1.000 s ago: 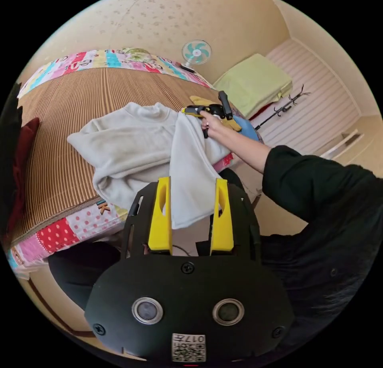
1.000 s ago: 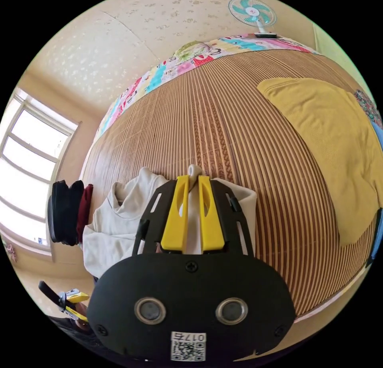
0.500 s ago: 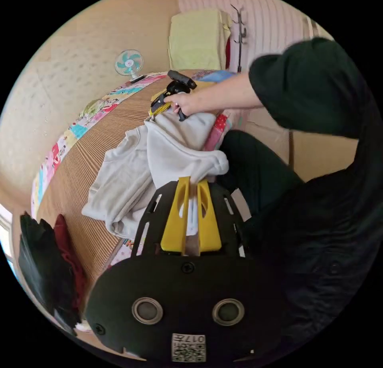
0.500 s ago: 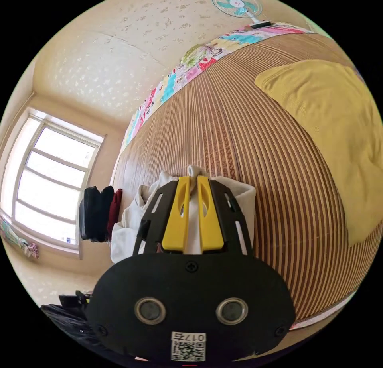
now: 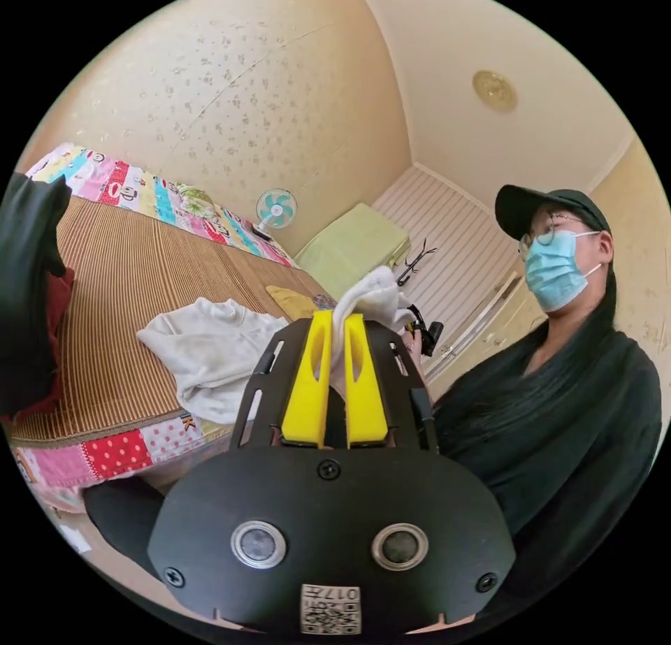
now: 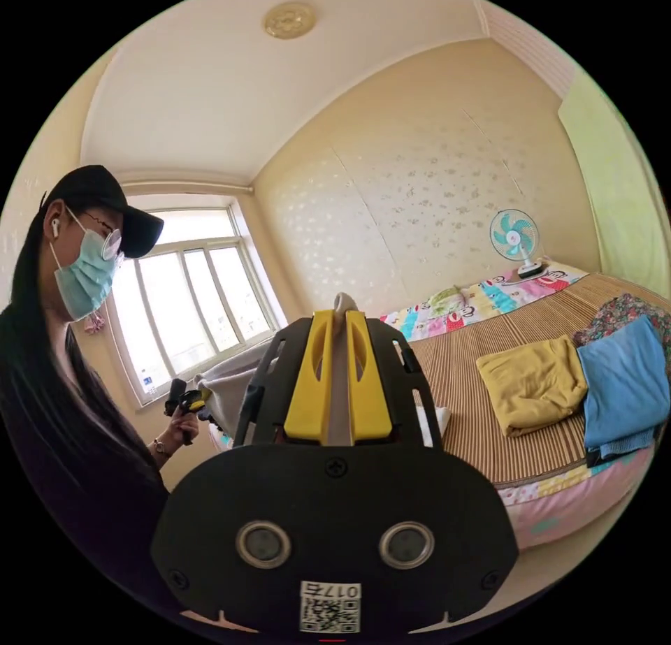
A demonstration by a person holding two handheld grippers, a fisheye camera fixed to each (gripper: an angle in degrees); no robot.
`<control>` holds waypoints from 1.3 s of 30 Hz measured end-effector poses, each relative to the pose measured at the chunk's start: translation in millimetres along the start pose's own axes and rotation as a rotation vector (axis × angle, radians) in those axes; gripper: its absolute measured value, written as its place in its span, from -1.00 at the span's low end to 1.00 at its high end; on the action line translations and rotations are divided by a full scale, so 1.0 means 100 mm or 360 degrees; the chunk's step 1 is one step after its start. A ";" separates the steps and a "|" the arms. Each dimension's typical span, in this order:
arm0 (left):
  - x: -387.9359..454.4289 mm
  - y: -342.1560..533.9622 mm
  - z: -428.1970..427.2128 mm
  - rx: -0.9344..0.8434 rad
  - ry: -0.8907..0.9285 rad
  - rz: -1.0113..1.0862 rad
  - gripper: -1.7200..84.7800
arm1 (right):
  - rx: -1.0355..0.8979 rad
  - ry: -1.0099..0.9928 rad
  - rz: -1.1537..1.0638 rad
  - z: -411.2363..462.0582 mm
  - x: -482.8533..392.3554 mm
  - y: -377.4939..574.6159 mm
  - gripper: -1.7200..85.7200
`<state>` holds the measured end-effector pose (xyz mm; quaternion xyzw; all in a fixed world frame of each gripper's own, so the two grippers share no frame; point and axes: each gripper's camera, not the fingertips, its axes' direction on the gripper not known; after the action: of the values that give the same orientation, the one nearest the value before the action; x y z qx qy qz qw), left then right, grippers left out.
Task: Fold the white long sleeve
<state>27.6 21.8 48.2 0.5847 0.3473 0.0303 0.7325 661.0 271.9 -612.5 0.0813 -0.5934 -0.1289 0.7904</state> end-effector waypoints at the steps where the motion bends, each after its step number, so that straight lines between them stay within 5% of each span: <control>1: -0.09 -0.07 0.04 0.0015 -0.0034 -0.0030 -0.91 | -0.0054 0.0077 0.0040 0.27 0.09 -0.06 -0.88; 6: -1.53 -0.75 0.70 -0.0001 -0.0482 -0.0559 -0.85 | -0.0570 0.0494 0.0219 2.12 0.97 -0.07 -0.82; 9: -1.78 -0.83 0.85 0.0117 -0.0924 -0.0597 -0.84 | -0.0874 0.0605 0.0250 2.99 1.21 0.14 -0.74; 11: -1.61 -0.81 1.02 0.0076 -0.0972 -0.0478 -0.80 | -0.0876 0.0716 0.0065 3.10 0.85 0.29 -0.74; 15: -1.57 -0.37 1.78 -0.0456 -0.1173 -0.0422 -0.78 | -0.0960 0.0861 -0.0149 3.13 0.52 0.90 -0.77; 17: -1.71 -0.09 1.85 -0.0562 -0.1329 -0.0495 -0.77 | -0.1300 0.1115 -0.0162 3.32 0.77 1.48 -0.81; 19: -1.73 0.10 1.62 -0.0413 -0.1286 -0.0557 -0.69 | -0.1449 0.1180 -0.0185 3.36 0.96 1.79 -0.85; 23: -1.84 0.46 1.00 -0.0167 -0.1040 -0.0972 -0.57 | -0.1234 0.1479 -0.0200 3.27 0.64 1.60 -0.90; 28: -1.99 0.90 1.04 -0.0102 -0.0563 -0.1271 -0.54 | -0.0745 0.0662 -0.0062 3.16 -0.02 1.45 -0.91; 31: -1.93 0.96 1.19 0.0045 -0.0588 -0.1248 -0.58 | -0.0818 0.0398 0.0123 3.39 -0.02 1.69 -0.91; 34: -1.93 0.86 1.26 0.0173 -0.0602 -0.1338 -0.77 | -0.1306 0.0570 0.0103 3.85 0.18 2.25 -0.91; 35: -1.93 0.73 1.31 0.0180 -0.0531 -0.1321 -0.81 | -0.1207 0.0557 0.0041 3.76 0.19 2.30 -0.92; 39: -1.29 -0.22 1.73 0.0120 -0.0549 -0.0775 -0.83 | -0.1220 0.0514 0.0087 3.35 0.31 2.04 -0.94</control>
<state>16.4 -188.0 103.4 0.5075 0.3486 -0.2588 0.7443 369.6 465.0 -432.2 -0.2154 -0.3728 -0.3048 0.8495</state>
